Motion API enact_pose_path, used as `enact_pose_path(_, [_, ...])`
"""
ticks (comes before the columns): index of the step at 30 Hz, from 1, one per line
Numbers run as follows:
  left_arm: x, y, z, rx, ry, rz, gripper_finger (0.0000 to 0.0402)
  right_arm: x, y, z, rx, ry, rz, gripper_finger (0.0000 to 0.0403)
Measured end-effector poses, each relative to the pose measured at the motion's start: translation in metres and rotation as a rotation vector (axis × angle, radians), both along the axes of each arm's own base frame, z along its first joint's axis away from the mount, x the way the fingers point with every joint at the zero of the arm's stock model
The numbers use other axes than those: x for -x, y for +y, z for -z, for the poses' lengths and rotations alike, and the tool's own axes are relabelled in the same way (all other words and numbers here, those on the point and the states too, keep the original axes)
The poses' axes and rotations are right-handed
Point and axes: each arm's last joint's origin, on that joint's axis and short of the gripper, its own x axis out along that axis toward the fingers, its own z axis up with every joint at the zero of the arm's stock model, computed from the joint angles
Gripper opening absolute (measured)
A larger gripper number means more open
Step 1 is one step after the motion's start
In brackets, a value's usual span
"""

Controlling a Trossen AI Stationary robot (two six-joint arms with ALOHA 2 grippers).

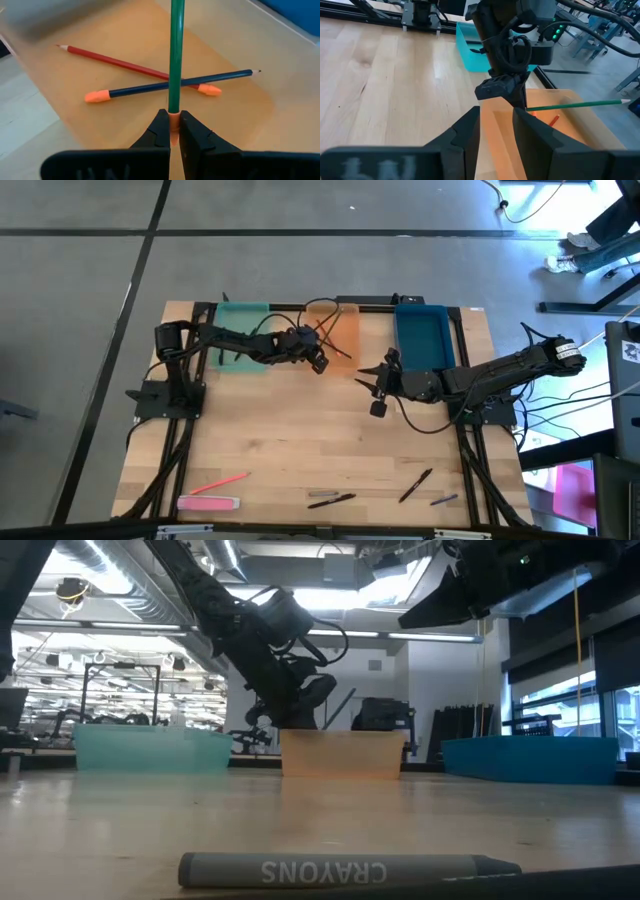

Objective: Sort crayons/erasers/pens/pencils in bins
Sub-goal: Put the green pencil into the orange bin, then put the gray crayon into the blue bin

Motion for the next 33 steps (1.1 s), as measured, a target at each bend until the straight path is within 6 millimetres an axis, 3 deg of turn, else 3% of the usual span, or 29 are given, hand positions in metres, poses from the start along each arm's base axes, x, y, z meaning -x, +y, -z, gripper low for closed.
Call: enact_pose_path(33, [-0.0022,0.0013,-0.0029,-0.011,-0.039,-0.003,0.0076,0.0000,0.0000,0.0002,0.017,0.008,-0.006,0.0121])
